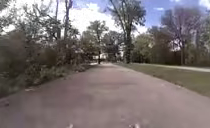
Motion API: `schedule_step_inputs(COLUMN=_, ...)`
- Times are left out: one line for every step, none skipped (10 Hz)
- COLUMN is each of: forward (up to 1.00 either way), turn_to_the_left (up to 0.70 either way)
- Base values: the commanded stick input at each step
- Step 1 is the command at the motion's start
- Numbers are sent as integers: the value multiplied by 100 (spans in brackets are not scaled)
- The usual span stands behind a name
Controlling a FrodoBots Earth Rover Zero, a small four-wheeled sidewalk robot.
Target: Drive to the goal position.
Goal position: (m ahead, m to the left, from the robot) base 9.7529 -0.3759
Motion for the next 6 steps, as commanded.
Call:
schedule_step_inputs(forward=100, turn_to_the_left=0)
schedule_step_inputs(forward=100, turn_to_the_left=0)
schedule_step_inputs(forward=100, turn_to_the_left=0)
schedule_step_inputs(forward=100, turn_to_the_left=0)
schedule_step_inputs(forward=100, turn_to_the_left=0)
schedule_step_inputs(forward=100, turn_to_the_left=0)
